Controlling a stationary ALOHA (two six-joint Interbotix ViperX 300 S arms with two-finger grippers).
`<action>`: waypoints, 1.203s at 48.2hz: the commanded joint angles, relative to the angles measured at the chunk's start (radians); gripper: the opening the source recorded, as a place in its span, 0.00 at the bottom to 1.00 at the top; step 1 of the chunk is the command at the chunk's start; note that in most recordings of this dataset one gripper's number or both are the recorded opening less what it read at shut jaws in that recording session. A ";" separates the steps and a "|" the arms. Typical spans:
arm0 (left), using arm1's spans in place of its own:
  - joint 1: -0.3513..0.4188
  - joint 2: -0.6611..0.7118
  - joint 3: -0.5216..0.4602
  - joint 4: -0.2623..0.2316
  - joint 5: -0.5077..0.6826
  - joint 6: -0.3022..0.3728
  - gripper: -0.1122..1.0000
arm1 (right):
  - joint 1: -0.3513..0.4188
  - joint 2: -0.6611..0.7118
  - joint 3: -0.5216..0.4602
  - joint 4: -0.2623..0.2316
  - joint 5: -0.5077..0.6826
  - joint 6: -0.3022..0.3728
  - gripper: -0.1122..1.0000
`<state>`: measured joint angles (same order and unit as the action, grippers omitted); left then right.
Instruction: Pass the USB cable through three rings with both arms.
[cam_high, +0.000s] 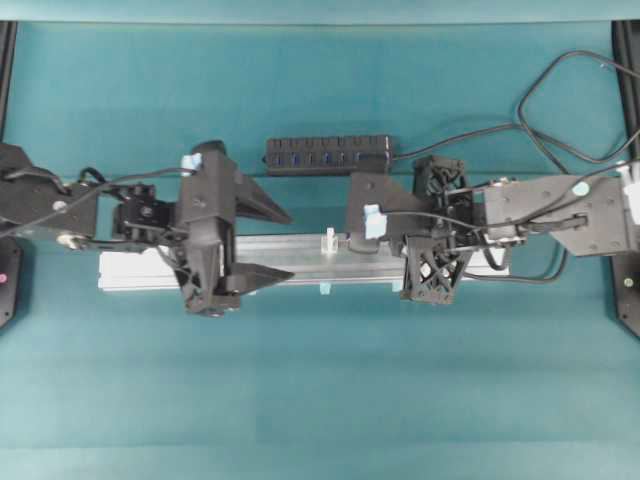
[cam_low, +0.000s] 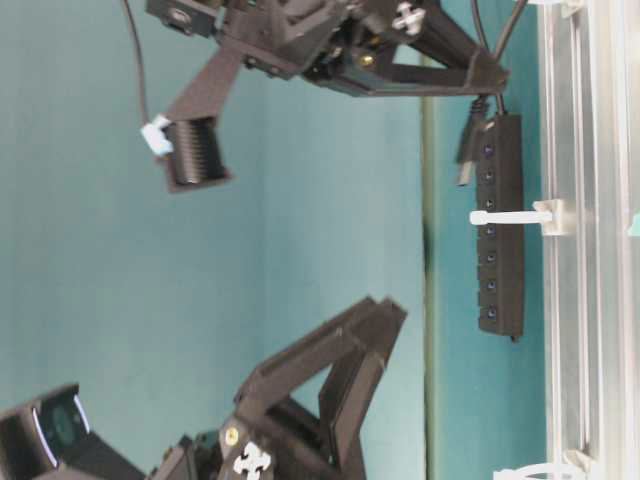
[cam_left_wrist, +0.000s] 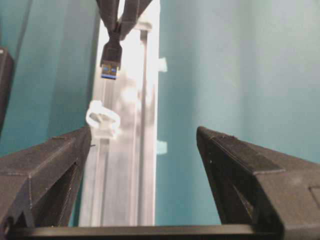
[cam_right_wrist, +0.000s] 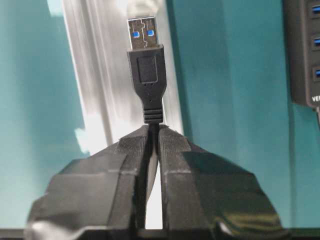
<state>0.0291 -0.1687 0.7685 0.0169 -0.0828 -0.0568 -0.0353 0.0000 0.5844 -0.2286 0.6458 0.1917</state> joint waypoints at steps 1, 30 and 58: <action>0.006 -0.034 0.000 0.003 -0.005 -0.002 0.91 | -0.011 0.008 -0.018 -0.003 0.011 -0.035 0.02; 0.038 -0.121 0.081 0.003 0.041 -0.011 0.91 | -0.028 0.075 -0.029 -0.002 -0.040 -0.064 0.02; 0.038 -0.218 0.161 0.003 0.046 -0.014 0.90 | -0.035 0.106 -0.057 0.005 -0.107 -0.064 0.02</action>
<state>0.0690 -0.3820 0.9449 0.0169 -0.0322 -0.0706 -0.0644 0.1104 0.5446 -0.2270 0.5584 0.1381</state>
